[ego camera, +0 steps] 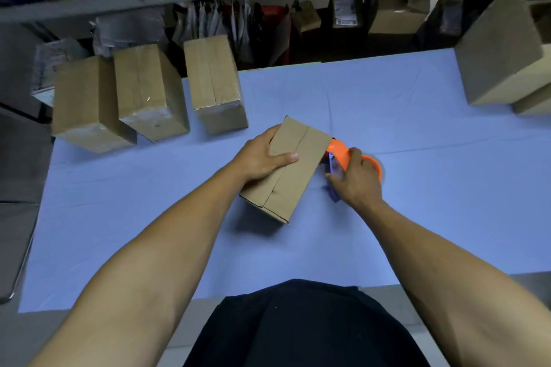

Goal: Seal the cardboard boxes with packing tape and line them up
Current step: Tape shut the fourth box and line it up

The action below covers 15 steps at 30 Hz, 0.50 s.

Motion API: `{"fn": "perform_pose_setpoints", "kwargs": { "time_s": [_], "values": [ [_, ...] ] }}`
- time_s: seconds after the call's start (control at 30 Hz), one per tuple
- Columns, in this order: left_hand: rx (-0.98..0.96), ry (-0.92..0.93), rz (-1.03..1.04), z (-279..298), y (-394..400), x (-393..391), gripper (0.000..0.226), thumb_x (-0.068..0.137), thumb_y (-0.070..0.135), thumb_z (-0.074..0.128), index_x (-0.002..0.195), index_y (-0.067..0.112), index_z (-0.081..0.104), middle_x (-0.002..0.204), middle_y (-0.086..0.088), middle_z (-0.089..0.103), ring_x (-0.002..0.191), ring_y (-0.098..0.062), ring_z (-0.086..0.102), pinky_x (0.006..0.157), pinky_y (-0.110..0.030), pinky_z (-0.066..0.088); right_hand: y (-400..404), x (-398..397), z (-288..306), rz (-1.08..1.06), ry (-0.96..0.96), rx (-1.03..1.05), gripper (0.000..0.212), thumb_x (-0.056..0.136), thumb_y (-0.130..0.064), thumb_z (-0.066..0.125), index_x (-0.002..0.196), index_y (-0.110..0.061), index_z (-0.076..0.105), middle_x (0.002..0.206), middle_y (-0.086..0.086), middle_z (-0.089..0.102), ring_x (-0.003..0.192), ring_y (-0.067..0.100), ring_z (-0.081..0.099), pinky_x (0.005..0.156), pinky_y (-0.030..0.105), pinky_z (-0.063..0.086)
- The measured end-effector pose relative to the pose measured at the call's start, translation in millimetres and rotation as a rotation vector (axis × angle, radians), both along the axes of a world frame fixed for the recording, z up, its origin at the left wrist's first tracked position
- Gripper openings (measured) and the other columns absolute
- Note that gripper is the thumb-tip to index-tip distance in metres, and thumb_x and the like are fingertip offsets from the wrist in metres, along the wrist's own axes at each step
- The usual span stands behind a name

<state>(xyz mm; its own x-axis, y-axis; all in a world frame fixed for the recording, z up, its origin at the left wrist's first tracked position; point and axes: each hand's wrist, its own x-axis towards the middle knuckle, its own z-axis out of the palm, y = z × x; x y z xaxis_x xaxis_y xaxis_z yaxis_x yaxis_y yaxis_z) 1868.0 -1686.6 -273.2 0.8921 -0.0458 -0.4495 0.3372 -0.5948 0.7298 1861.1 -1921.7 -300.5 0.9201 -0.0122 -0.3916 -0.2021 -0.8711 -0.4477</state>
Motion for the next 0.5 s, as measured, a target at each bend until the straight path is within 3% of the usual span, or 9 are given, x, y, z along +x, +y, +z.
{"fn": "perform_pose_setpoints", "kwargs": {
  "time_s": [0.07,0.13,0.23,0.37,0.5],
  "values": [
    [0.103,-0.038,0.046,3.4,-3.6,-3.2,0.072,0.076,0.058,0.075,0.136,0.037,0.041,0.126,0.015,0.057,0.115,-0.015,0.057,0.095,-0.035,0.046,1.9,1.1,-1.3,0.024,0.077,0.023,0.083,0.087,-0.021,0.064,0.153,-0.005,0.016,0.085,0.017,0.058,0.079,0.035,0.057,0.065,0.037,0.042],
    [0.200,-0.112,0.140,3.7,-13.9,-12.8,0.068,0.077,0.058,0.074,0.131,0.033,0.042,0.130,0.012,0.053,0.111,-0.016,0.056,0.084,-0.034,0.042,3.8,4.0,-0.5,0.092,0.112,-0.025,0.086,0.087,-0.009,0.055,0.157,-0.010,0.005,0.081,0.016,0.057,0.070,0.031,0.052,0.060,0.034,0.039],
    [0.291,-0.209,0.175,-1.3,-30.7,-32.6,0.068,0.083,0.057,0.067,0.141,0.030,0.043,0.139,0.008,0.048,0.119,-0.018,0.054,0.086,-0.031,0.040,1.3,13.6,9.5,0.081,0.035,0.023,0.076,0.087,-0.005,0.052,0.155,-0.019,0.020,0.082,0.015,0.059,0.068,0.028,0.053,0.053,0.032,0.038],
    [0.325,-0.263,-0.046,-2.6,-26.3,-28.4,0.069,0.091,0.059,0.058,0.151,0.031,0.038,0.149,0.009,0.045,0.130,-0.017,0.047,0.095,-0.031,0.039,-4.6,28.5,32.1,0.038,-0.140,0.178,0.072,0.087,-0.001,0.041,0.153,-0.027,0.030,0.099,0.013,0.064,0.081,0.029,0.060,0.071,0.044,0.054],
    [0.335,-0.289,-0.328,7.3,-13.7,-10.9,0.068,0.093,0.059,0.056,0.152,0.032,0.037,0.153,0.010,0.044,0.134,-0.021,0.043,0.103,-0.032,0.034,-3.0,37.7,48.8,-0.016,-0.241,0.206,0.065,0.085,-0.017,0.032,0.147,-0.033,0.040,0.112,0.003,0.065,0.087,0.019,0.051,0.071,0.032,0.039]
  ]
}}
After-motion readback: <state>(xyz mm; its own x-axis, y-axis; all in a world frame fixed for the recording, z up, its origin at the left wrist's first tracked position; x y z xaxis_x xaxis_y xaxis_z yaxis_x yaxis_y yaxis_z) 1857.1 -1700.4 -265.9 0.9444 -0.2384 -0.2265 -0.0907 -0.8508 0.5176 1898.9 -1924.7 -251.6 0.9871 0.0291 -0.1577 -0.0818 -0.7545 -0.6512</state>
